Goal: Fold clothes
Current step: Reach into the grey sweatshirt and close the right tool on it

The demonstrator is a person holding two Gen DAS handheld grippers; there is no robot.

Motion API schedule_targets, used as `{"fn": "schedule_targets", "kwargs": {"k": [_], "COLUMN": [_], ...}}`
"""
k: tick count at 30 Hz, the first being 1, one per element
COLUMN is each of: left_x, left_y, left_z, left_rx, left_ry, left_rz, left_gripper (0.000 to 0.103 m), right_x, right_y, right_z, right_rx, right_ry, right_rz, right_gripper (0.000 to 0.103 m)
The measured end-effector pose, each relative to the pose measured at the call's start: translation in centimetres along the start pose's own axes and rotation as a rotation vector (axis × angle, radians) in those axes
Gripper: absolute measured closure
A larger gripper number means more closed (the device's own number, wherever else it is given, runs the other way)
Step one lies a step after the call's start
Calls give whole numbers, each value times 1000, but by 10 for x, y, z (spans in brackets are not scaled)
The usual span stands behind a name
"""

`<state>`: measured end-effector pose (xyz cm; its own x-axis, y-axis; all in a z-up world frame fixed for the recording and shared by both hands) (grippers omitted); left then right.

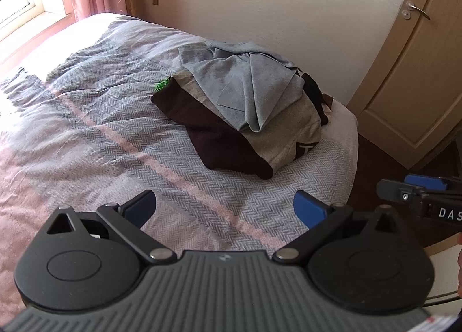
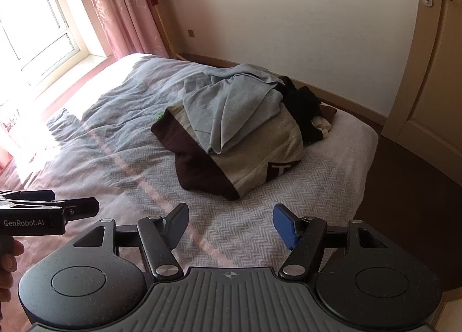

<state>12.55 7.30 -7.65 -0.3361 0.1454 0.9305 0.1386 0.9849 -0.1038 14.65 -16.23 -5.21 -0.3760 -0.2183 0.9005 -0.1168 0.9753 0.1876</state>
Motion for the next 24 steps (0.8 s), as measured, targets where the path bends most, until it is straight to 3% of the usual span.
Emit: {"fn": "schedule_targets", "kwargs": {"k": [12, 19, 24], "left_x": [-95, -158, -204], "left_y": [-5, -11, -6], "left_z": [-110, -170, -205], "left_rx": [101, 132, 140], "left_ry": [11, 34, 52], "left_rz": [-6, 9, -5], "left_gripper": [17, 26, 28], "right_x": [-96, -153, -199], "right_y": [-44, -68, -86], "right_z": [-122, -180, -215], "right_rx": [51, 38, 8], "right_ry": [7, 20, 33], "right_rz": [-54, -81, -72], "right_gripper": [42, 51, 54]}}
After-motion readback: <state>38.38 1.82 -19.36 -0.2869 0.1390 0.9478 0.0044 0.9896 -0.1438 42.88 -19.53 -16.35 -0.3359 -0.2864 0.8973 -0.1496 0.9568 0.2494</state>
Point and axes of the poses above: each gripper's, at about its wrist camera, not at the fingertips, and x roughly against the way its jaws point, y to its left, z to its underside, the point moved 3 cm from there along -x, roughly the way its jaws point, and after that the axes turned 14 degrees about y, right-handed, at the moved point
